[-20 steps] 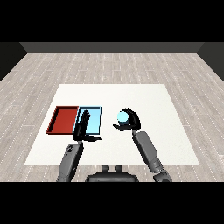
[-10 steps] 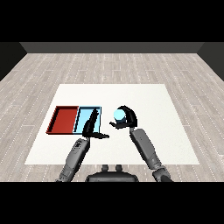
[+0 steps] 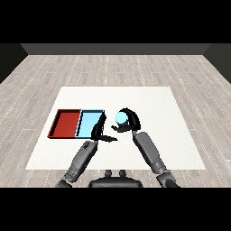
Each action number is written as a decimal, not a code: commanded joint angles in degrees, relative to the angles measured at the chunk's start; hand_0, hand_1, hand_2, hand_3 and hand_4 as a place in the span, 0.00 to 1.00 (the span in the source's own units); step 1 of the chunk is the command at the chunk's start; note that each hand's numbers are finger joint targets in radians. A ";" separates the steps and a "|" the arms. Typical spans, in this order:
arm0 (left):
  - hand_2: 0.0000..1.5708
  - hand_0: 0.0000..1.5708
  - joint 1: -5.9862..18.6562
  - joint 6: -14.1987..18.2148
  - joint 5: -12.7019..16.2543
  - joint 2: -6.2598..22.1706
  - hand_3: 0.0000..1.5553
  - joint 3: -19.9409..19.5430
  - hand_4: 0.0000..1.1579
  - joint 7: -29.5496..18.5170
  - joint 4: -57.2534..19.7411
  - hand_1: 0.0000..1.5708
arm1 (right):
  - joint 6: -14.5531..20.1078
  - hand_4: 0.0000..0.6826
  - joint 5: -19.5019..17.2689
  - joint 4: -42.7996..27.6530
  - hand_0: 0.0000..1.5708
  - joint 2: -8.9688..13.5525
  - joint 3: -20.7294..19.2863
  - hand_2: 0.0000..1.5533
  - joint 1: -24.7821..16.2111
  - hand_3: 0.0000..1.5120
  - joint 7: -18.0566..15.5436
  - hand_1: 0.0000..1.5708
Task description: Pick the blue can and put it in the blue box
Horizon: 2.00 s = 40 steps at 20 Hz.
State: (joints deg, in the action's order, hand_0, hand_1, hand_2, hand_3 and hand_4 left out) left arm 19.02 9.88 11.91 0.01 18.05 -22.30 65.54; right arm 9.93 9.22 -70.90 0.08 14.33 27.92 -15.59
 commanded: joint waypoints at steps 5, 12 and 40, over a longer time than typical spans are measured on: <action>0.00 0.00 0.48 1.71 1.78 -0.01 0.00 2.87 0.00 1.41 -1.41 0.00 | 1.67 0.99 1.08 -1.87 0.89 -0.07 5.02 0.93 -2.10 0.93 -2.52 0.89; 0.00 0.00 4.70 4.62 6.80 -0.01 0.00 6.35 0.00 -0.50 -6.07 0.00 | 5.73 0.97 2.99 -0.26 0.89 -0.07 10.13 0.93 -0.08 0.93 -3.30 0.89; 0.19 0.13 12.37 21.61 -10.46 2.09 0.00 18.20 0.26 8.90 -9.38 0.13 | 13.10 0.88 8.37 0.83 0.93 0.00 21.24 0.94 7.88 0.92 -1.02 0.93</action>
State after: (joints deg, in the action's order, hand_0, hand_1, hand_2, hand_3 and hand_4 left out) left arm 28.52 27.53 7.69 3.42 31.97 -19.44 57.32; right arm 20.99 15.58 -69.43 1.74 34.07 33.48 -17.51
